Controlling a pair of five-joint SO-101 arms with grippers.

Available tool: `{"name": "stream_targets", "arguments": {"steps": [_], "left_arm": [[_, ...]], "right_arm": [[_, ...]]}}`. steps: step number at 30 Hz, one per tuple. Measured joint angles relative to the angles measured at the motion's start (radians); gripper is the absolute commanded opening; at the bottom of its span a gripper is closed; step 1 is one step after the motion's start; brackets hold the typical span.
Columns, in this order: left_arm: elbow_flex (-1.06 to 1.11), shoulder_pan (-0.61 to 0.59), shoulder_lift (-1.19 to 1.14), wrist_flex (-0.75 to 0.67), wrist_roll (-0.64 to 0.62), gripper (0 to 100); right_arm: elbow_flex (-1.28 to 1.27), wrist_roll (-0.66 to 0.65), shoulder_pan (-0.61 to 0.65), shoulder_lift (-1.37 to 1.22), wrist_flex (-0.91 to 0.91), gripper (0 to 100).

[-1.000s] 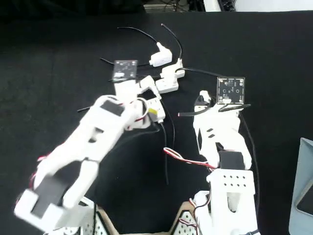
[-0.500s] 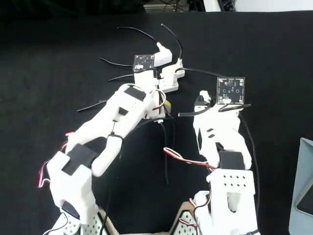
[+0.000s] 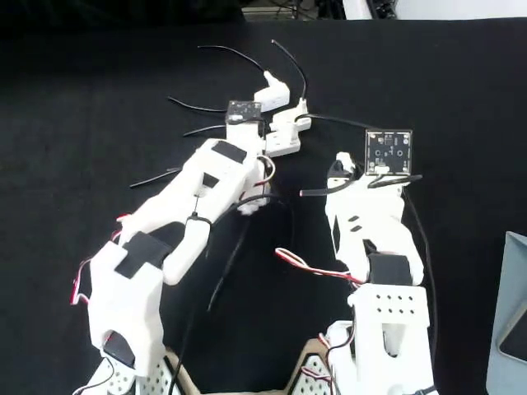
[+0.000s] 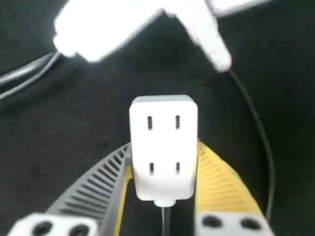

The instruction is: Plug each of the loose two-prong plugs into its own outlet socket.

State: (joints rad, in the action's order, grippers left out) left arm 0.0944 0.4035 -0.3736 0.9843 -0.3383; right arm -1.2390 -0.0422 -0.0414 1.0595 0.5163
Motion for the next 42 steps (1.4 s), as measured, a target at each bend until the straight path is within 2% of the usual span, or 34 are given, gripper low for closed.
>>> {"name": "stream_targets", "arguments": {"steps": [8,12,18,20,23,29,34,42], "left_arm": [[0.000,-0.031,0.044,0.218,0.270,5],[0.000,-0.048,0.044,0.299,0.474,3],[0.075,-0.049,0.066,0.318,0.796,3],[0.098,-0.054,0.075,0.308,0.862,3],[0.115,-0.074,0.094,0.287,0.867,6],[0.166,-0.101,0.219,0.288,0.847,20],[0.256,-0.103,0.356,0.276,0.761,21],[0.333,-0.132,0.493,0.272,0.743,21]], "right_arm": [[0.000,0.000,0.000,0.000,0.000,1.1],[0.000,0.000,0.000,0.000,0.000,1.1],[0.000,0.000,0.000,0.000,0.000,1.1],[0.000,0.000,0.000,0.000,0.000,1.1],[0.000,0.000,0.000,0.000,0.000,1.1],[0.000,0.000,0.000,0.000,0.000,1.1],[0.000,0.000,0.000,0.000,0.000,1.1],[0.000,0.000,0.000,0.000,0.000,1.1]]}}
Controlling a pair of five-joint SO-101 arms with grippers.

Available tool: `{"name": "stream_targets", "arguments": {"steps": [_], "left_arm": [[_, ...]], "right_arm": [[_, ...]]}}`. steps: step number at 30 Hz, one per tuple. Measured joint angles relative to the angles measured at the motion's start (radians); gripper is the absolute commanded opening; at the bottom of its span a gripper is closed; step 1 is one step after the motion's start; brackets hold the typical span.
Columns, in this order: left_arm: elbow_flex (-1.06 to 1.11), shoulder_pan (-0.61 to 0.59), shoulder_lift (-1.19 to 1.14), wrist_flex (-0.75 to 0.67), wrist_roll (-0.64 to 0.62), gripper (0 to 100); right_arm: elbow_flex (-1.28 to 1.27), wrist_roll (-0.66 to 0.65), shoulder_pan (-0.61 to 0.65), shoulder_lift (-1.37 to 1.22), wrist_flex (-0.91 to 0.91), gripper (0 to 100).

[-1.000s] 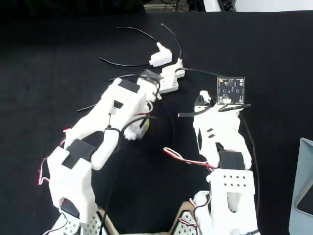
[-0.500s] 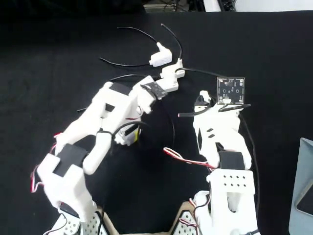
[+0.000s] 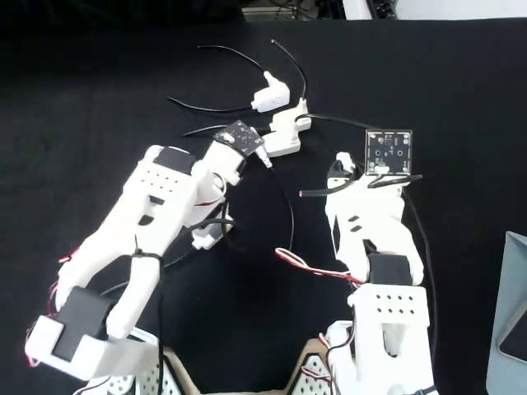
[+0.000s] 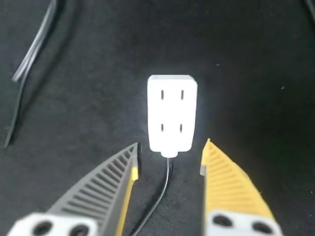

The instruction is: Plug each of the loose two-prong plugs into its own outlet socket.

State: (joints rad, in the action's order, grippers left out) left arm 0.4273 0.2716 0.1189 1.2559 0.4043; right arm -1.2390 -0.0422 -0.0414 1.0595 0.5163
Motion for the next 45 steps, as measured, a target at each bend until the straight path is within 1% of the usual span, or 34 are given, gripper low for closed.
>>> {"name": "stream_targets", "arguments": {"steps": [4,7,10,12,15,19,22,26,31,35,36,40,45], "left_arm": [[0.006,-0.028,0.014,0.000,-0.003,20],[0.006,-0.091,0.058,0.000,-0.046,12],[0.006,-0.172,0.146,0.000,-0.098,5],[0.025,-0.233,0.221,0.000,-0.126,5],[0.095,-0.336,0.327,0.000,-0.166,4],[0.221,-0.468,0.448,0.002,-0.269,4],[0.315,-0.542,0.525,0.000,-0.308,4],[0.459,-0.624,0.612,-0.072,-0.322,4],[0.649,-0.695,0.718,-0.218,-0.322,4],[0.687,-0.738,0.798,-0.241,-0.319,4],[0.694,-0.743,0.813,-0.242,-0.301,4],[0.764,-0.744,0.845,-0.272,-0.270,5],[0.796,-0.744,0.848,-0.310,-0.264,5]], "right_arm": [[0.000,0.000,0.015,0.000,0.026,1.1],[0.000,-0.002,0.052,0.000,0.054,1.1],[0.000,-0.048,0.086,0.000,0.106,1.2],[0.028,-0.061,0.115,-0.006,0.163,1.3],[0.098,-0.071,0.192,-0.012,0.249,3.1],[0.190,-0.071,0.318,-0.104,0.351,3.4],[0.256,-0.071,0.393,-0.209,0.384,1.0],[0.336,-0.084,0.470,-0.339,0.385,1.1],[0.428,-0.089,0.529,-0.450,0.385,1.1],[0.480,-0.089,0.575,-0.532,0.385,1.1],[0.483,-0.089,0.589,-0.554,0.379,1.1],[0.483,-0.092,0.623,-0.632,0.336,1.1],[0.483,-0.133,0.646,-0.720,0.281,1.1]]}}
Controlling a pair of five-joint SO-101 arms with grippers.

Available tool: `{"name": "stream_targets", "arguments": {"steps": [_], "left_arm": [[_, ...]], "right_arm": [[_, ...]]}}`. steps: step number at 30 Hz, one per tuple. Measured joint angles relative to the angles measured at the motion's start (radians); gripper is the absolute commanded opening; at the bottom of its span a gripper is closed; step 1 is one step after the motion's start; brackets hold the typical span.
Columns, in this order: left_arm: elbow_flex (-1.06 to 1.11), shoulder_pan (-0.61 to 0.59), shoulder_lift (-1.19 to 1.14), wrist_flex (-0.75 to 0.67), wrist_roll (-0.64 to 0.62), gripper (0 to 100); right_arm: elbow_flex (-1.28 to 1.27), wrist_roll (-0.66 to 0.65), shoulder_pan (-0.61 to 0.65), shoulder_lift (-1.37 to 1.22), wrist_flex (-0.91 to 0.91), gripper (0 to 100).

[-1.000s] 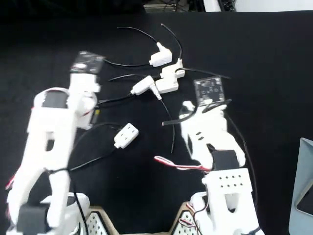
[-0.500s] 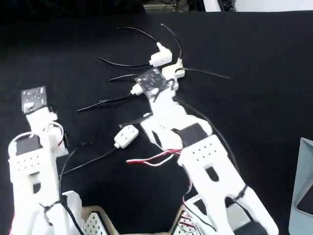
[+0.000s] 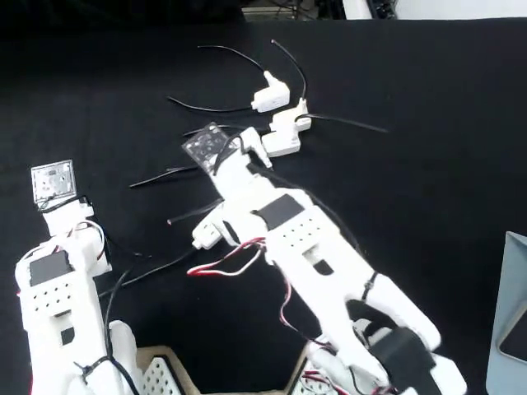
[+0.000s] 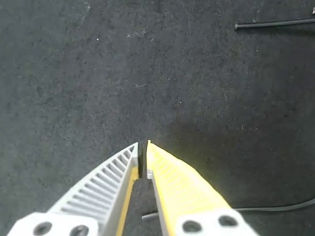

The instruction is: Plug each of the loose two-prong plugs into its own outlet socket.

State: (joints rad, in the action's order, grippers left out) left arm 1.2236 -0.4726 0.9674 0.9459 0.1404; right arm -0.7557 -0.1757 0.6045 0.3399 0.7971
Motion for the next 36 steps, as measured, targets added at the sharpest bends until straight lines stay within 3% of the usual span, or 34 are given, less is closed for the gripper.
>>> {"name": "stream_targets", "arguments": {"steps": [12,36], "left_arm": [[0.000,0.000,0.000,-0.002,0.000,5],[0.000,0.000,0.000,-0.002,0.000,5]], "right_arm": [[0.012,-0.006,0.015,-0.138,-0.120,1.1],[-0.028,-0.049,0.015,-0.057,-0.075,1.1]]}}
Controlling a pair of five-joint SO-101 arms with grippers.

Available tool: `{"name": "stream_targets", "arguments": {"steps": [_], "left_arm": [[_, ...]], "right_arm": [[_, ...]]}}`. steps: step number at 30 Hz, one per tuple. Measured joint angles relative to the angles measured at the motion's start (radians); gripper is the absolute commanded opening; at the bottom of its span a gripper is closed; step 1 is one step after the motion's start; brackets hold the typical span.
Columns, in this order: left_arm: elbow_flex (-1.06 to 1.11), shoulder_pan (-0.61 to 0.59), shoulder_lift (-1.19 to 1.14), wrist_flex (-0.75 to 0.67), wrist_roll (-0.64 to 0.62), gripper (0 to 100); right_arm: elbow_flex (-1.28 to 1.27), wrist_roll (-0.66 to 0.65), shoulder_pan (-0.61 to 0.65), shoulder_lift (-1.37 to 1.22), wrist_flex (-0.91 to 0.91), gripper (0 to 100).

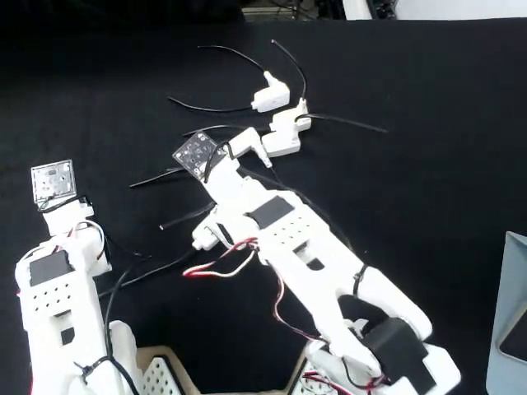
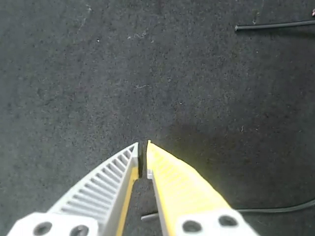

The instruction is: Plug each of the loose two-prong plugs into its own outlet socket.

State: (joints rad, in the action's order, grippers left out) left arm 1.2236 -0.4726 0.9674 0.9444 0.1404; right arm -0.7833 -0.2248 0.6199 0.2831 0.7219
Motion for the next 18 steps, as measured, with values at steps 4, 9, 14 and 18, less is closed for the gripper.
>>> {"name": "stream_targets", "arguments": {"steps": [4,9,14,18], "left_arm": [[0.000,0.000,0.000,0.000,0.000,5],[0.012,0.000,0.002,0.000,0.000,5],[0.017,0.000,0.003,-0.003,0.000,5],[0.017,0.000,0.003,-0.003,0.000,5]], "right_arm": [[-0.031,0.002,0.000,-0.005,-0.031,1.1],[-0.038,0.002,0.000,-0.044,-0.103,1.1],[-0.044,0.002,0.000,-0.052,-0.103,1.1],[-0.046,0.000,0.002,-0.029,-0.101,1.1]]}}
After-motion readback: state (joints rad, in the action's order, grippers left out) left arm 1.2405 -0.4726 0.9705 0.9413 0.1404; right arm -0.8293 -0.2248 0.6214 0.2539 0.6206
